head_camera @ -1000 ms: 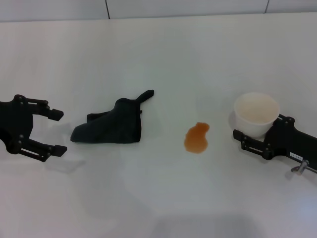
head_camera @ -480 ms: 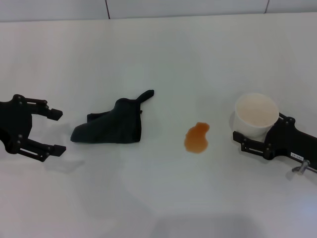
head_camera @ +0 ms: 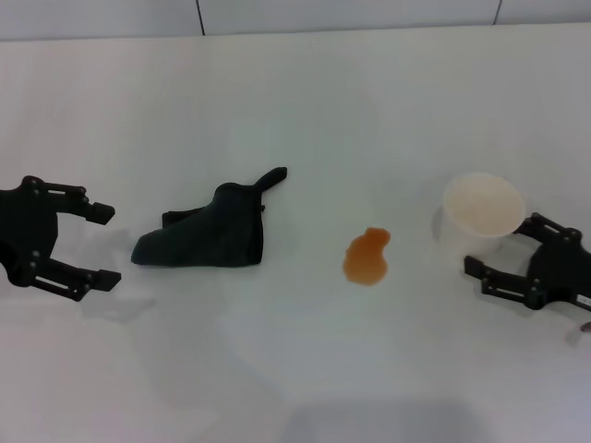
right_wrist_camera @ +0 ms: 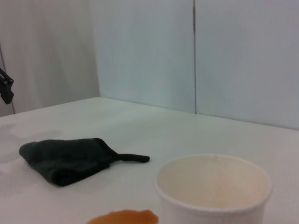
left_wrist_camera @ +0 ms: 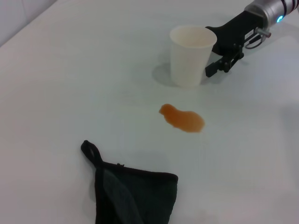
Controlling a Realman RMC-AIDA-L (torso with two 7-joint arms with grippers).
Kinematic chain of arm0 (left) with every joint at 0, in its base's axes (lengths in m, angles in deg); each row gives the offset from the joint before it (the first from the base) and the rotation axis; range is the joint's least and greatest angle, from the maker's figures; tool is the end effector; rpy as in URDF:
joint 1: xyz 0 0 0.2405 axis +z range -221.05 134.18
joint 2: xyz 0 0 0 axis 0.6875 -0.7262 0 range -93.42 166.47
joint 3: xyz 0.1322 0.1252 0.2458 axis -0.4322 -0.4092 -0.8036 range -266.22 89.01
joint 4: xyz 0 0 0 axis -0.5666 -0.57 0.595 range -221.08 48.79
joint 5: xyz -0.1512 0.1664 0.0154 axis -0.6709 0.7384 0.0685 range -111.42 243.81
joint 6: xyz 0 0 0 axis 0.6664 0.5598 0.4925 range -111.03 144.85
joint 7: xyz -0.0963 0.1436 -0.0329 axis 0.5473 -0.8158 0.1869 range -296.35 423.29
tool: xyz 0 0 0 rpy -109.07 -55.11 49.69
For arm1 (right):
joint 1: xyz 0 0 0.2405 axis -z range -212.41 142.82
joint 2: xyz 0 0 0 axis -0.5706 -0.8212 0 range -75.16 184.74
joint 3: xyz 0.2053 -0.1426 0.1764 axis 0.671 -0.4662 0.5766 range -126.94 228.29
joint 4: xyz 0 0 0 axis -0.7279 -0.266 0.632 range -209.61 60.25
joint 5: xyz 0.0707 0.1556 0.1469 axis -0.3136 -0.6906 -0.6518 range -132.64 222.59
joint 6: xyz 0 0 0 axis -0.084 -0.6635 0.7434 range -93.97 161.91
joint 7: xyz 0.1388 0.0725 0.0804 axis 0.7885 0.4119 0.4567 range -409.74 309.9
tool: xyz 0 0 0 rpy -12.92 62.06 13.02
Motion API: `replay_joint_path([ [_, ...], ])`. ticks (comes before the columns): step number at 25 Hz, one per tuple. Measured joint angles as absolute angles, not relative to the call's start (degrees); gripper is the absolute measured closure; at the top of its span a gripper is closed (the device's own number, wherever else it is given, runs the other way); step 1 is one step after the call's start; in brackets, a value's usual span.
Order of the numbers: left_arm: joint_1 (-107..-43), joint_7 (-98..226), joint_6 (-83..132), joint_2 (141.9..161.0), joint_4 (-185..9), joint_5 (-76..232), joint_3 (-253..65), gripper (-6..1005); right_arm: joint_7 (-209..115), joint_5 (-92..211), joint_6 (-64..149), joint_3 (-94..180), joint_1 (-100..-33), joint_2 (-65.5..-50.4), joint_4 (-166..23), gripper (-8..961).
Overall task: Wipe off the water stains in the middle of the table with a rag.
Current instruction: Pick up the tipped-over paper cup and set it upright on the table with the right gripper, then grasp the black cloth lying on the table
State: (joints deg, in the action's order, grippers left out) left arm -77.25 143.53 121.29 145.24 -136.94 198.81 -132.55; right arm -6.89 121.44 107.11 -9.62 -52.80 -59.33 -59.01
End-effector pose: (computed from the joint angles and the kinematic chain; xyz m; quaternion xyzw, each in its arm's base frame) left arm -0.3148 0.3763 0.0406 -0.9945 -0.0923 -0.0160 0.0464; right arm 0.3984 0.3177 -0.0679 -0.8982 0.2007 0.2314 0.3154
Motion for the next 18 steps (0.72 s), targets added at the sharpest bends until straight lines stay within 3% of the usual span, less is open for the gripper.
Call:
replay_joint_path([
  [9, -77.1, 143.89, 120.32, 145.24, -136.8, 198.82, -132.61, 124, 0.11, 126.24, 107.66, -9.57, -51.61, -57.58, -53.73, 78],
  [18, -76.61, 144.05, 119.9, 145.34, -136.87, 199.82, -132.47, 125, 23.82, 144.81, 112.24, -8.79, -49.37, -56.53, -31.15, 79],
])
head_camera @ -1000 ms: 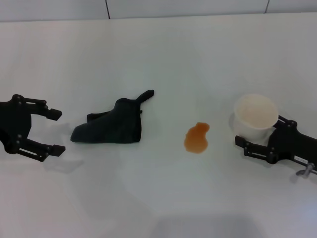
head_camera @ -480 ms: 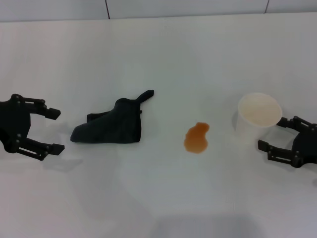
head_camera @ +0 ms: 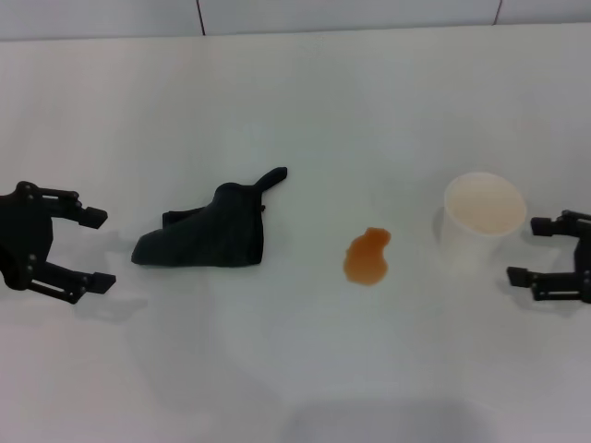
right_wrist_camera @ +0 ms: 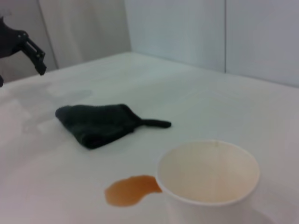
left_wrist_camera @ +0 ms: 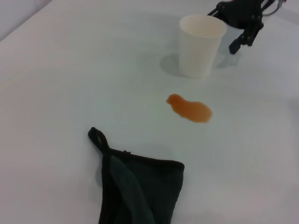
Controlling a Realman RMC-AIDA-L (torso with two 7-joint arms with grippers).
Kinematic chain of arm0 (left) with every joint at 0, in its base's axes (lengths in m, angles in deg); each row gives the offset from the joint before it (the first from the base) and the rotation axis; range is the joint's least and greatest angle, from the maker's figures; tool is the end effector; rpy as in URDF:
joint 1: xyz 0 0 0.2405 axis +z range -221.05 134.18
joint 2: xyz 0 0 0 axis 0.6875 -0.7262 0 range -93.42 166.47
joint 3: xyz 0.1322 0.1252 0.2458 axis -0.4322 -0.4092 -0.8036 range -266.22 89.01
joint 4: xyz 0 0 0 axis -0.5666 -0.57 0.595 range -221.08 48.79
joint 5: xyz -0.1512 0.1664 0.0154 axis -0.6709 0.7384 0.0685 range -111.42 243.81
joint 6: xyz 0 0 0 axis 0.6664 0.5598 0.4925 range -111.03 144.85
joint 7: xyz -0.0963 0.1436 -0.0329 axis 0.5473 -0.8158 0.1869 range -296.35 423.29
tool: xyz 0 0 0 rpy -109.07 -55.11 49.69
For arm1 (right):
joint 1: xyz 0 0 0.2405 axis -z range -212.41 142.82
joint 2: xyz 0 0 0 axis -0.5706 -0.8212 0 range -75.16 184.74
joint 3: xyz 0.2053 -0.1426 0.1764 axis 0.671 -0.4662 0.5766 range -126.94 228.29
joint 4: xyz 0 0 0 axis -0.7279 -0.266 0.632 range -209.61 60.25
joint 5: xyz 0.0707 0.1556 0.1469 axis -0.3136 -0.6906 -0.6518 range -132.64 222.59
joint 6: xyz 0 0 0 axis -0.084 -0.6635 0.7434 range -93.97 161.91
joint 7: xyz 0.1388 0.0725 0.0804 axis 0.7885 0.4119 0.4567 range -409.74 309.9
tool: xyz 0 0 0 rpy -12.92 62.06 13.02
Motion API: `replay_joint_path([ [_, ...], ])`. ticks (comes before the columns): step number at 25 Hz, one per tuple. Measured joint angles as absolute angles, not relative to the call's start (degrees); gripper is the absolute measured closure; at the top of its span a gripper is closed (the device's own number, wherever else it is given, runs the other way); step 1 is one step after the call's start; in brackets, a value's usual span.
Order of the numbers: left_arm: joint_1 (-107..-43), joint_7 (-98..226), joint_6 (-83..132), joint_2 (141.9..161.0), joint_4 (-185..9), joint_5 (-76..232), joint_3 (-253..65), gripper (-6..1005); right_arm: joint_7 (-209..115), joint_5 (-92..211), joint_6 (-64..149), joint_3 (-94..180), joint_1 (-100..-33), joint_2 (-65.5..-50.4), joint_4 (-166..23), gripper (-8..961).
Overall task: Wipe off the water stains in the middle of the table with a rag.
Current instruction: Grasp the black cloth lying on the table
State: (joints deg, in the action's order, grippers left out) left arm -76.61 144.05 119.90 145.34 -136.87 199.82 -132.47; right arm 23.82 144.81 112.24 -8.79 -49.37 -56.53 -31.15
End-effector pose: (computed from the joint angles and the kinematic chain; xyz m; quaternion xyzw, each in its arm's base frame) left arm -0.3232 0.3754 0.0400 -0.9928 -0.1058 -0.0059 0.0554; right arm 0.3856 0.3305 -0.0082 -0.9423 0.2059 0.1437 0.2214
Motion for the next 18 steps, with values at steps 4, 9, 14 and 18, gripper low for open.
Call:
replay_joint_path([
  [4, -76.4, 144.34, 119.19, 145.27, -136.9, 199.82, -132.39, 125, 30.14, 149.52, 116.96, -6.1, -50.31, -55.21, -25.4, 79],
  [9, -76.14, 145.08, 118.38, 145.25, -136.96, 199.94, -132.37, 124, 35.09, 155.51, 123.93, 0.11, -53.38, -54.55, -21.28, 80],
  [14, -75.96, 146.41, 116.85, 145.2, -137.06, 200.47, -132.37, 125, 38.72, 158.7, 127.51, 1.33, -56.16, -54.21, -17.96, 80],
  [18, -76.33, 147.94, 115.44, 145.2, -137.13, 201.41, -132.37, 125, 40.2, 160.38, 128.59, 1.21, -58.03, -54.32, -15.5, 80],
])
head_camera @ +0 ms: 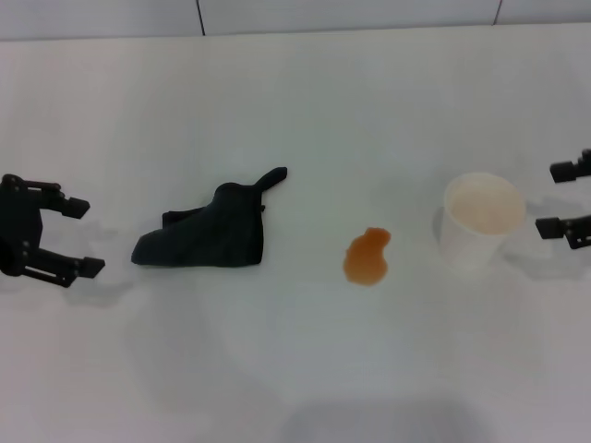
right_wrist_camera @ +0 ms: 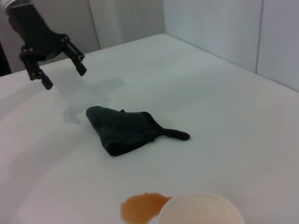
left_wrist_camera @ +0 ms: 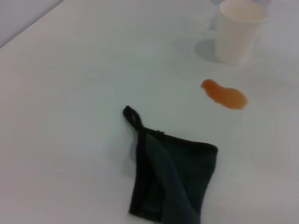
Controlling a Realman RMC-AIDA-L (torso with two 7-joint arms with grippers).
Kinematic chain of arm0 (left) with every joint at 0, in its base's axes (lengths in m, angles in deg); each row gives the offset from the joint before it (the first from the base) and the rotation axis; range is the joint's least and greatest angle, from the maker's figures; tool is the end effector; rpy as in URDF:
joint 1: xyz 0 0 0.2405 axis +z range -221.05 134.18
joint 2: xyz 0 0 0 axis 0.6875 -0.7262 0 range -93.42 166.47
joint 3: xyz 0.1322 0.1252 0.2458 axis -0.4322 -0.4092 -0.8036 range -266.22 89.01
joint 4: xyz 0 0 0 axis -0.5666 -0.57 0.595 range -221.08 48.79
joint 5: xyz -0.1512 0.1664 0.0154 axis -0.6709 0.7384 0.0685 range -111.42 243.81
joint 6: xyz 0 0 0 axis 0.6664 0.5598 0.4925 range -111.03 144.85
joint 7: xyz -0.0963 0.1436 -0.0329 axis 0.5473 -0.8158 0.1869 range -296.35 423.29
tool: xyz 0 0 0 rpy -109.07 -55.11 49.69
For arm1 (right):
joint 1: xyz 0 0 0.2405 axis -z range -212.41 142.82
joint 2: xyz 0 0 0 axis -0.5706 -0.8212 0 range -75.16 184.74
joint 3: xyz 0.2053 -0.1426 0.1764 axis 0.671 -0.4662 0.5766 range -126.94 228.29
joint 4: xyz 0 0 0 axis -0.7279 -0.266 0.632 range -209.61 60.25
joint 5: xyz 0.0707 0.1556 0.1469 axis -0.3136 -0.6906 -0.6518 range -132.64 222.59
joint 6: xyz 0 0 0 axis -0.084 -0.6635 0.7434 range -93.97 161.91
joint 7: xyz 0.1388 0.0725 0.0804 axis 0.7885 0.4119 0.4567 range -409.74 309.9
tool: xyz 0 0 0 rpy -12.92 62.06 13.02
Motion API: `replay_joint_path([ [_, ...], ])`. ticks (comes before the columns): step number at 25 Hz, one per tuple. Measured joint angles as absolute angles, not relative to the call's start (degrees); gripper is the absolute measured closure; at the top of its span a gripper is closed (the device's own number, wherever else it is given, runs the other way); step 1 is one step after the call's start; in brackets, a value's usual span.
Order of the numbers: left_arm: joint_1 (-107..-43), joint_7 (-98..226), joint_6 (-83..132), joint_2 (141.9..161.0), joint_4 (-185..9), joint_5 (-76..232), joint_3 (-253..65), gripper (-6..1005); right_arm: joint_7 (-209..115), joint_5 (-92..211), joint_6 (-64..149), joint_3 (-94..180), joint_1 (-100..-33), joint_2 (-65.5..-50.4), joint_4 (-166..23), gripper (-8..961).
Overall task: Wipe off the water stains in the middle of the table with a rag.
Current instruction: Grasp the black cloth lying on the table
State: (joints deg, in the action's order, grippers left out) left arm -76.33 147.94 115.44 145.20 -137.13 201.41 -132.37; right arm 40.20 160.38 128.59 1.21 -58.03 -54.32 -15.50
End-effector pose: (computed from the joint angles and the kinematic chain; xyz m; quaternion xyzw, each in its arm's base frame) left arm -0.3346 0.3854 0.0440 -0.9851 -0.1442 0.0158 0.0925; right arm 0.3240 0.3693 0.0576 -0.9686 0.1645 0.0914 0.1627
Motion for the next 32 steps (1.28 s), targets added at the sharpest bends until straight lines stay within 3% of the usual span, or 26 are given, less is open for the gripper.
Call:
replay_joint_path([
  [15, -80.25, 153.18, 109.52, 147.54, -137.53, 205.38, -133.01, 124, 41.79, 164.13, 129.33, 0.81, -63.03, -54.89, -15.28, 82],
  [20, -81.57, 154.47, 107.15, 149.04, -136.66, 209.22, -133.0, 124, 41.82, 165.23, 129.18, 0.75, -63.14, -56.0, -14.43, 82],
  [32, -84.13, 157.29, 103.32, 153.23, -135.35, 212.27, -136.69, 125, 41.55, 165.48, 128.74, 0.75, -63.1, -56.64, -14.09, 83],
])
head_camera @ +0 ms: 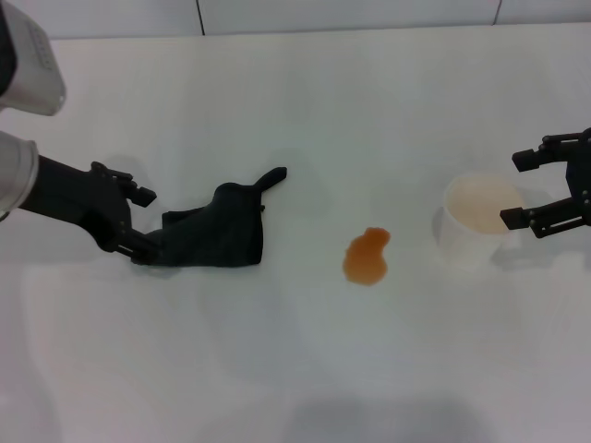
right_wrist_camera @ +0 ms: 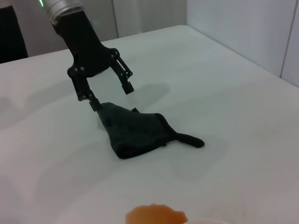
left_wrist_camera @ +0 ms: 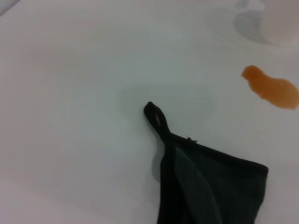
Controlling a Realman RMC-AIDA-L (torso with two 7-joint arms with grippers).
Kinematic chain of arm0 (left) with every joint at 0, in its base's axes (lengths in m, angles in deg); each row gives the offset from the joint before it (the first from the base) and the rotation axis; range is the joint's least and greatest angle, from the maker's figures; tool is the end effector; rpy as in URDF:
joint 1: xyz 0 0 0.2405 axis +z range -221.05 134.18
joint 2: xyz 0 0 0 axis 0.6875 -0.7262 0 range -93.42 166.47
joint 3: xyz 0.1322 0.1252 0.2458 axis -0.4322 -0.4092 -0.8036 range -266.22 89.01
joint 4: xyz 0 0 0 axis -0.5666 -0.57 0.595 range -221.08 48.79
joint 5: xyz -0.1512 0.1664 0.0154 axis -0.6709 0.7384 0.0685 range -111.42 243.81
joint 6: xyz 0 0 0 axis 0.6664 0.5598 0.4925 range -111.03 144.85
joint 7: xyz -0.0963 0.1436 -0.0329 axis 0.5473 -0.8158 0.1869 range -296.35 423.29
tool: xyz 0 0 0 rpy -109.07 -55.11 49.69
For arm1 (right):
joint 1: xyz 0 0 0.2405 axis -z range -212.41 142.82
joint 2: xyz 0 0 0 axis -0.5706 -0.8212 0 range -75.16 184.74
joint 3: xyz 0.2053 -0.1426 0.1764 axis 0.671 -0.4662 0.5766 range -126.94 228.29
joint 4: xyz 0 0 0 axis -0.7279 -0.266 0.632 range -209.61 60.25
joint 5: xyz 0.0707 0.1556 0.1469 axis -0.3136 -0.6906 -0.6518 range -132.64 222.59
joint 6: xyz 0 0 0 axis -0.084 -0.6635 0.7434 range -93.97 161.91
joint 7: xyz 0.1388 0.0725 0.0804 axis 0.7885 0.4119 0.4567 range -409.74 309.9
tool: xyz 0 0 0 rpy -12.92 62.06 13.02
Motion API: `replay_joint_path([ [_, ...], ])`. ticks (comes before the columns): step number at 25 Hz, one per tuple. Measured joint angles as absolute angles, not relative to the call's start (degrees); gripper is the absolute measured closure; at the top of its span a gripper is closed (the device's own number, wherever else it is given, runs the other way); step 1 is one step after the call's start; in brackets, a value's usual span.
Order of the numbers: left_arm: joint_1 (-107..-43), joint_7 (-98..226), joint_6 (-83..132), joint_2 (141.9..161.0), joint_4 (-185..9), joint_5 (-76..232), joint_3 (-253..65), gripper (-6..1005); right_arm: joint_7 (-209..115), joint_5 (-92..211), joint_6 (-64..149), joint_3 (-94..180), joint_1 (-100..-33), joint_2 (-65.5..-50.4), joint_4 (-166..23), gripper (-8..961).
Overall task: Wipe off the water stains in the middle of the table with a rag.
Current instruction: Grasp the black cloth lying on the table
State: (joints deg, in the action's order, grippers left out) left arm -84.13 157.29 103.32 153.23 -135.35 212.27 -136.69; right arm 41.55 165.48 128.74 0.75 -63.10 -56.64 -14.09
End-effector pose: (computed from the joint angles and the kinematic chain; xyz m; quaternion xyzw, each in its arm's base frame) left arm -0.2974 0.4244 -0.0312 -0.9780 -0.1613 0.0830 0.1030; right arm 0.2940 0.3904 0.0387 -0.9781 0.1353 0.0686 0.1425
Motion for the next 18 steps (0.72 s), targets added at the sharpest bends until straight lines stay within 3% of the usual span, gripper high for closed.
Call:
replay_joint_path([
  [6, -84.15, 157.86, 101.05, 154.43, -135.21, 212.32, -137.54, 124, 41.45, 165.48, 128.45, 0.75, -63.14, -56.65, -14.05, 83],
  [12, -84.49, 158.28, 97.25, 154.99, -134.38, 212.36, -138.48, 219, 41.21, 165.47, 128.23, 0.68, -63.17, -56.83, -14.21, 83],
  [18, -84.79, 158.71, 95.23, 155.32, -133.38, 212.29, -139.64, 398, 41.16, 165.47, 128.13, 0.25, -63.18, -57.17, -14.1, 84],
])
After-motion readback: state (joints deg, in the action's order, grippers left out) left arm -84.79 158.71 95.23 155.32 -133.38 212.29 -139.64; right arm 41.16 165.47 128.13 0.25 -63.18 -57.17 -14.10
